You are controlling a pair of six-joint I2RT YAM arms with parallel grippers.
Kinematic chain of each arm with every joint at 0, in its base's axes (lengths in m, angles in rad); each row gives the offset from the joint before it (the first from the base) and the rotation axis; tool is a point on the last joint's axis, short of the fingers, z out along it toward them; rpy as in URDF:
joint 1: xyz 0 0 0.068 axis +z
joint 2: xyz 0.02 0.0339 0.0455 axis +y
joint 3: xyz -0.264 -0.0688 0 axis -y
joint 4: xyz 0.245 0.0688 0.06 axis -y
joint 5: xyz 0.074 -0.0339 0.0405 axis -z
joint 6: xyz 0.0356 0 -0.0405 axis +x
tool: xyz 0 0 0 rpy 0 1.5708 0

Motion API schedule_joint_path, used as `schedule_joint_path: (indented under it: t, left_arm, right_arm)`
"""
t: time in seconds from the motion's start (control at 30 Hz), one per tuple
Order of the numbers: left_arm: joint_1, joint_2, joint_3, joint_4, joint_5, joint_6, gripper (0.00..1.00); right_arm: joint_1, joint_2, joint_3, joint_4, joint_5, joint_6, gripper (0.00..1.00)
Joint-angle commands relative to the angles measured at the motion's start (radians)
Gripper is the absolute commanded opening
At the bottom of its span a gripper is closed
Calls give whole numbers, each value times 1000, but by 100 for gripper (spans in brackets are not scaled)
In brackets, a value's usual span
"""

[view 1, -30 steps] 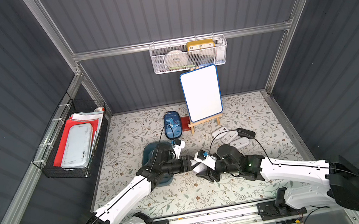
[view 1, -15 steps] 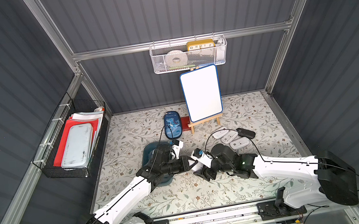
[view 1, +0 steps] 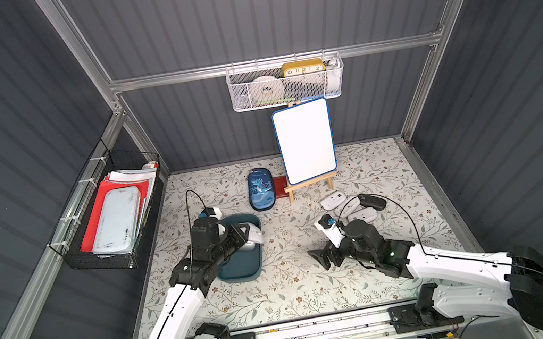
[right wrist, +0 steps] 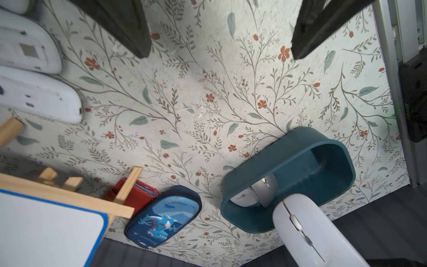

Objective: Put the mouse in the storage box
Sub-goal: Pick up the mouse from the center of the board, then place the mouse in the storage box.

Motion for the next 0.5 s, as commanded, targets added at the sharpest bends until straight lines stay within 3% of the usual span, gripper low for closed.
schedule_joint_path:
  t: [0.0,0.1,0.17,0.33,0.47]
  left_arm:
    - [17,6,14,-56,-83,-30,0]
    - [27,63,-5,-52,-92,-41,0]
    - [27,81,-43,-52,-158,-89,0]
    - [29,120,-179,169,-46,-87,0]
    - [29,151,-211,247,-22,-43,0]
  right_arm:
    - [-28,-55,-58,35,-4,36,99]
    - [-48,-98,-94,33,2,35,99]
    - [-60,-119,-110,32,5,34,99]
    - [-86,-139,-135,21,27,43,99]
    - [-89,-157,-151,27,23,45,99]
